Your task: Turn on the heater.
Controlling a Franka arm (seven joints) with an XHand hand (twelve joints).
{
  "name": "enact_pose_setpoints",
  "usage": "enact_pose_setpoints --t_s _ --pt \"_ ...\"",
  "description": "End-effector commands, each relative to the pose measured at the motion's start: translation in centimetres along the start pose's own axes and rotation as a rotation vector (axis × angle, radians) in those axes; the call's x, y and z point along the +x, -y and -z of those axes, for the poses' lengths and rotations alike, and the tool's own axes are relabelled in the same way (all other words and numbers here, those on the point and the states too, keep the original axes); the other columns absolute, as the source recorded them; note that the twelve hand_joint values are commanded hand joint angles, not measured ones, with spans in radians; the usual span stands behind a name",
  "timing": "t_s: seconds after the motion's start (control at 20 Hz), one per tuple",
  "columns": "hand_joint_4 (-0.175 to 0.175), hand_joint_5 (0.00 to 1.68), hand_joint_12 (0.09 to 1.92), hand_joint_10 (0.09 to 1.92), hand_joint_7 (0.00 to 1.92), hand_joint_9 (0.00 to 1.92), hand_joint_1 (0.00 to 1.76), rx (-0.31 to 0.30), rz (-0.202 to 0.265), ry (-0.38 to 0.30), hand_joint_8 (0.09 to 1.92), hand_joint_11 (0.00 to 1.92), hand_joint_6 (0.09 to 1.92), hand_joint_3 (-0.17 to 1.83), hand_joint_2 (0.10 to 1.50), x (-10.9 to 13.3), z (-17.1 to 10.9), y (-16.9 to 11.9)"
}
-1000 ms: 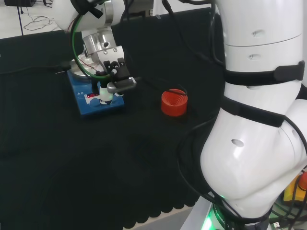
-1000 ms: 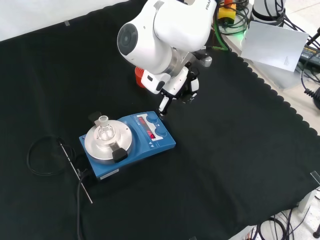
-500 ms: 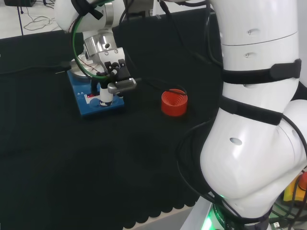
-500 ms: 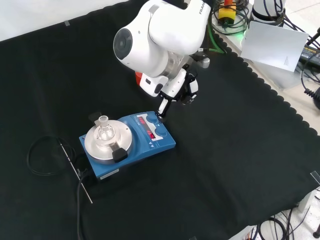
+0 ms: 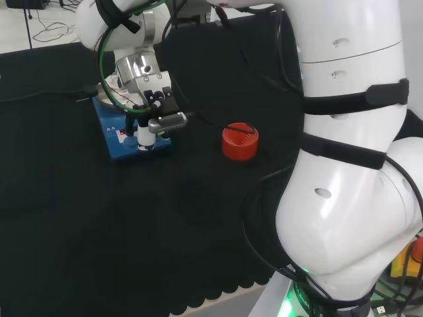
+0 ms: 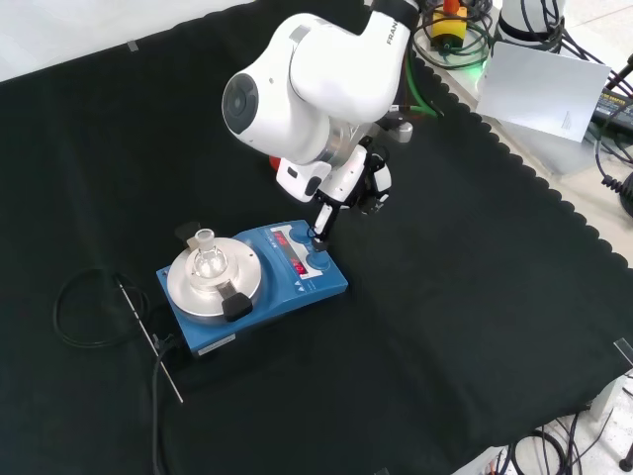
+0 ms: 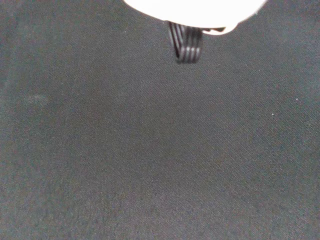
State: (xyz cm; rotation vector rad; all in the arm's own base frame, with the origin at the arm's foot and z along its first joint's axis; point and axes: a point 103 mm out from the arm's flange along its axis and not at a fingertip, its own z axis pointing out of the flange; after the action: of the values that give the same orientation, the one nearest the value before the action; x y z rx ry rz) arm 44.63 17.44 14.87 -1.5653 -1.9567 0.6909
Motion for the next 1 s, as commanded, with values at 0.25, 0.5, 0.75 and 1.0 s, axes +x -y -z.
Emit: enact_pose_setpoints --t_s 0.25,0.5,0.75,1.0 --pt "-0.109 0.26 1.28 1.37 1.69 1.74 1.43 0.012 -0.003 0.01 1.48 1.27 0.32 1.07 0.66 -0.06 0.1 -0.64" --pt "-0.109 0.28 1.28 1.37 1.69 1.74 1.43 0.029 -0.004 0.017 1.48 1.27 0.32 1.07 0.66 -0.13 0.17 -0.9" --pt "-0.11 0.29 1.28 1.37 1.69 1.74 1.43 0.04 -0.012 0.027 1.48 1.26 0.33 1.07 0.66 0.31 0.28 -1.05" --pt "-0.111 0.3 1.28 1.37 1.69 1.74 1.43 0.055 -0.008 0.024 1.48 1.26 0.33 1.07 0.66 -0.16 0.15 -1.29"
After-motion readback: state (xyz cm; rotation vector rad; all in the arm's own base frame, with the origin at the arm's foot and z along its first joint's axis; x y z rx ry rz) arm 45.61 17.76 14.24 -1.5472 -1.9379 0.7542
